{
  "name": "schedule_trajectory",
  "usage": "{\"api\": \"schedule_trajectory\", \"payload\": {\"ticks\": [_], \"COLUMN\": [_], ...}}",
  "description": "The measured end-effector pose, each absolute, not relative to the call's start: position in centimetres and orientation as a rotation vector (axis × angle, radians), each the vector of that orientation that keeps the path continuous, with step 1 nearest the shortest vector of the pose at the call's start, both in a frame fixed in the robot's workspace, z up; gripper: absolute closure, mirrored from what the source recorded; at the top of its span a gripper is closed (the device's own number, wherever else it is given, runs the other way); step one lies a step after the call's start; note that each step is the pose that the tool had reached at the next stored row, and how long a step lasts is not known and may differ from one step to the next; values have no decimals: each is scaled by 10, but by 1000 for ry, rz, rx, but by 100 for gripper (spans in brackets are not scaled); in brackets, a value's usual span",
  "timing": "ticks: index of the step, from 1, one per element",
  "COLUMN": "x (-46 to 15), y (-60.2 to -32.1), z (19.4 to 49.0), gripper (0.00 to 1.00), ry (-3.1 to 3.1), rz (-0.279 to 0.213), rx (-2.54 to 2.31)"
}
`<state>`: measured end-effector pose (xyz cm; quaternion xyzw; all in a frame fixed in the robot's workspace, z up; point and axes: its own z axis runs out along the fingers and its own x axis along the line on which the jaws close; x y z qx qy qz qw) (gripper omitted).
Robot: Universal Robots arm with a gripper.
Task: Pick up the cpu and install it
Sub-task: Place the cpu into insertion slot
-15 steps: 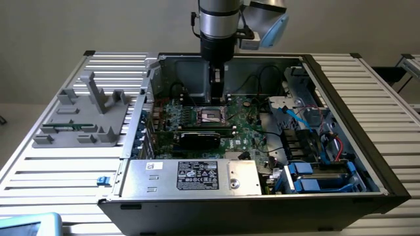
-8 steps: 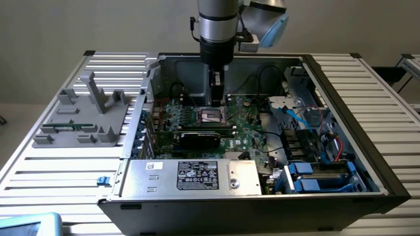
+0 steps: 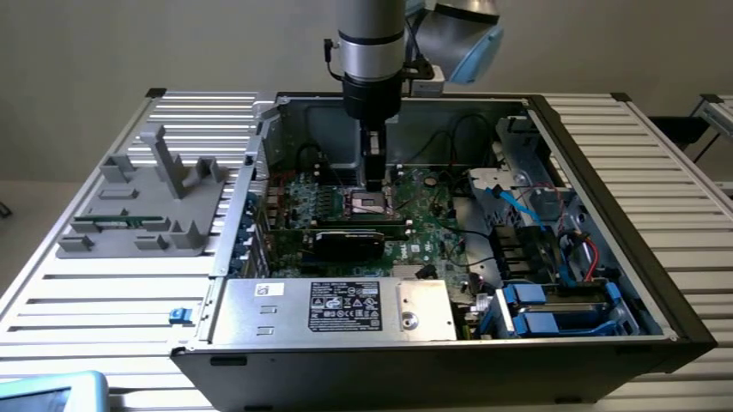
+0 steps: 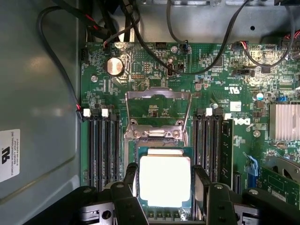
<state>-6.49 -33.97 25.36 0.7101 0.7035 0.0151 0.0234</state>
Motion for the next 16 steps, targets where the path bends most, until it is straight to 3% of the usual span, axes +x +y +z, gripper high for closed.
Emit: {"api": "schedule_trajectory", "payload": {"ticks": [16], "x": [-69], "y": [-339], "z": [234], "gripper": [44], "ry": [2178], "rz": [47], "rx": [2198]}}
